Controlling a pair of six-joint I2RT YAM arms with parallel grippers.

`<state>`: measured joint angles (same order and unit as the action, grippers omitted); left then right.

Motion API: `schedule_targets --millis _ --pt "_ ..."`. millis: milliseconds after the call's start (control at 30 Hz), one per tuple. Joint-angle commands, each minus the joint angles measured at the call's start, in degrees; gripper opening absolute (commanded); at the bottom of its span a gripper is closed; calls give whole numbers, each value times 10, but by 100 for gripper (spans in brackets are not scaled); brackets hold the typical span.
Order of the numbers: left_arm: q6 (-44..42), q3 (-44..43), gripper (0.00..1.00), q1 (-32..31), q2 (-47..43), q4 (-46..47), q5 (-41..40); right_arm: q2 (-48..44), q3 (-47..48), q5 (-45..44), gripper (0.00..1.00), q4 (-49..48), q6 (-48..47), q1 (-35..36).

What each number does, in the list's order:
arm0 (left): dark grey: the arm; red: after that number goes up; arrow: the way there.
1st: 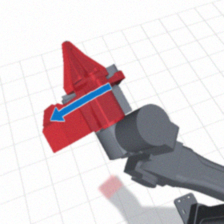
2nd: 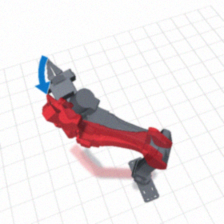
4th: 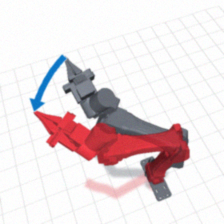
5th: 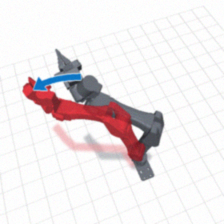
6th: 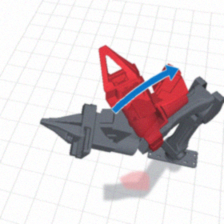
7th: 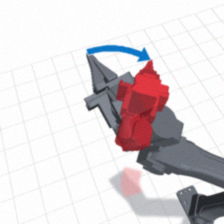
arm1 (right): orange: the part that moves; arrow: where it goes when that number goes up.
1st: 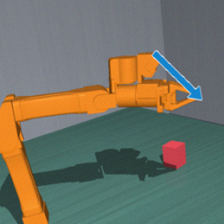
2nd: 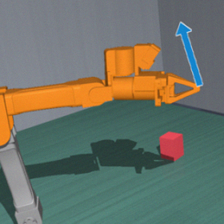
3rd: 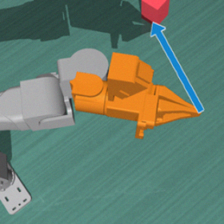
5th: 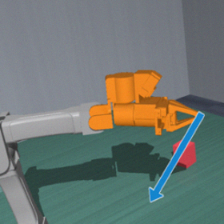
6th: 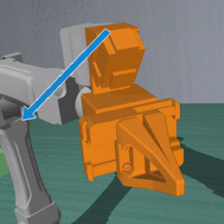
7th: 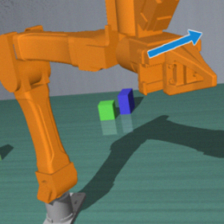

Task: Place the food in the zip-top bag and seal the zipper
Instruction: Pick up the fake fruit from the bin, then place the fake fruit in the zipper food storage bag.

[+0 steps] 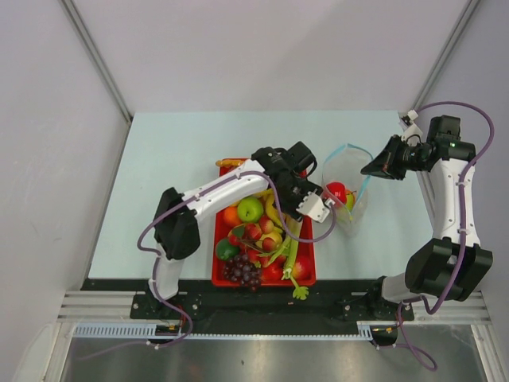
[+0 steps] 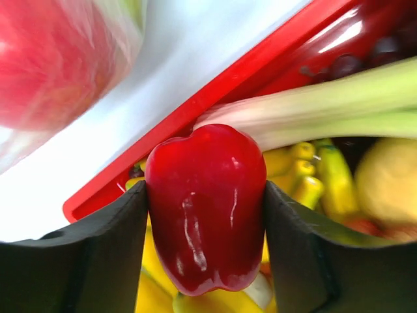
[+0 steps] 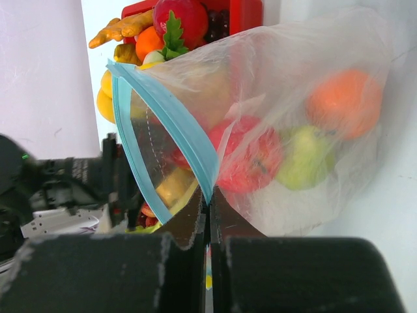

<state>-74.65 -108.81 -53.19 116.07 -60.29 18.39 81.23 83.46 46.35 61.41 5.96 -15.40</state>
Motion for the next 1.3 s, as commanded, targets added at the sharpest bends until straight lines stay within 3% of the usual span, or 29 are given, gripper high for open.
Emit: schedule_targets --millis 0,100,267,333,433,533,667,800,967,1000,1100,1267 --pt "-23 -31 58 -1 -87 -71 75 -3 1 4 0 -3 -6 -2" --pt "-17 -52 53 3 -109 -72 97 0 1 8 0 -5 -6 -2" --pt "17 -183 49 5 -92 -81 148 -1 1 7 0 -4 -8 3" --pt "47 -220 50 5 -86 -41 162 -1 1 6 0 -4 -9 5" --pt "102 -189 52 4 -99 96 167 -2 1 5 0 -4 -10 9" --pt "115 -172 54 -1 -81 174 142 -3 1 5 0 -8 -8 11" --pt "139 -199 54 -3 -33 190 129 -6 1 6 0 -8 -7 9" --pt "153 -171 57 -8 -16 239 98 -9 1 8 0 -4 -9 6" --pt "143 -160 67 -20 13 279 52 -5 0 10 0 -4 -9 5" --pt "141 -151 79 -24 13 289 40 -5 0 10 0 -5 -8 5" --pt "166 -148 99 -27 5 316 21 -4 1 11 0 -3 -10 3" --pt "208 -161 100 -25 -31 304 30 3 1 10 0 -3 -11 -1"
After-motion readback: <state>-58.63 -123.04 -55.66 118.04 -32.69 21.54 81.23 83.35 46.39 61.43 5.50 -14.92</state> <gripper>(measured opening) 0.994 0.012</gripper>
